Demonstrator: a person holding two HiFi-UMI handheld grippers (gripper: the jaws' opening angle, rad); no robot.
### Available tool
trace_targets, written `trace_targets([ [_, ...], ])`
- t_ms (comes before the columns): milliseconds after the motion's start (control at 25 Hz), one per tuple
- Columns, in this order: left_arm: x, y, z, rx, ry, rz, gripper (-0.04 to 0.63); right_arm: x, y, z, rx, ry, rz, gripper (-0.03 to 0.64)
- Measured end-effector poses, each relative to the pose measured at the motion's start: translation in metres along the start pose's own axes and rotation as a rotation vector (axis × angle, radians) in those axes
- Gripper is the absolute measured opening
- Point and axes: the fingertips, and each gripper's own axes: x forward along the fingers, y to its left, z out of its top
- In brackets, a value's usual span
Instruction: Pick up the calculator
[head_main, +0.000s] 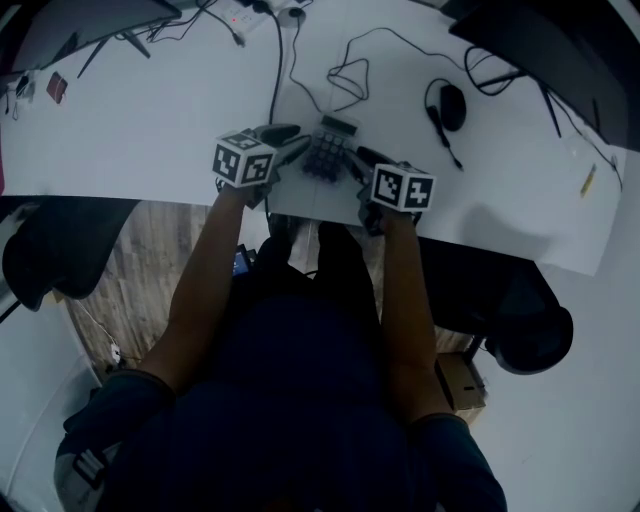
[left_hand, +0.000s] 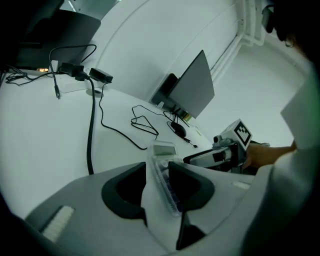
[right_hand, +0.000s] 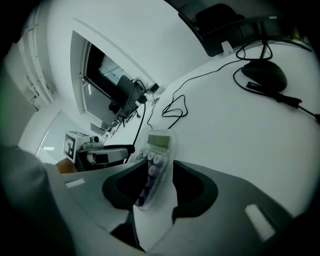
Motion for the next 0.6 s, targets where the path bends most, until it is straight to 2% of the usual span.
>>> trace_targets([
  [160, 0.010, -0.002, -0.007, -0.006, 0.037, -0.015, 0.152, 0.008, -0.002, -0.008, 0.025, 0.017, 0.010, 0.140],
  [360, 0.018, -0.006, -0.013, 0.004, 0.089, -0.025, 0.151, 0.016, 0.001, -0.009, 0.074, -0.011, 0.045, 0.138],
  [400, 0.019, -0.008, -0.013, -0.001, 0.091, -0.033, 0.127, 0.017, 0.001, -0.008, 0.077, -0.014, 0.044, 0.138],
  [600, 0.019, -0.009, -0.013, -0.022, 0.085, -0.023, 0.118, 0.015, 0.001, -0.007, 0.065, -0.019, 0.020, 0.137],
])
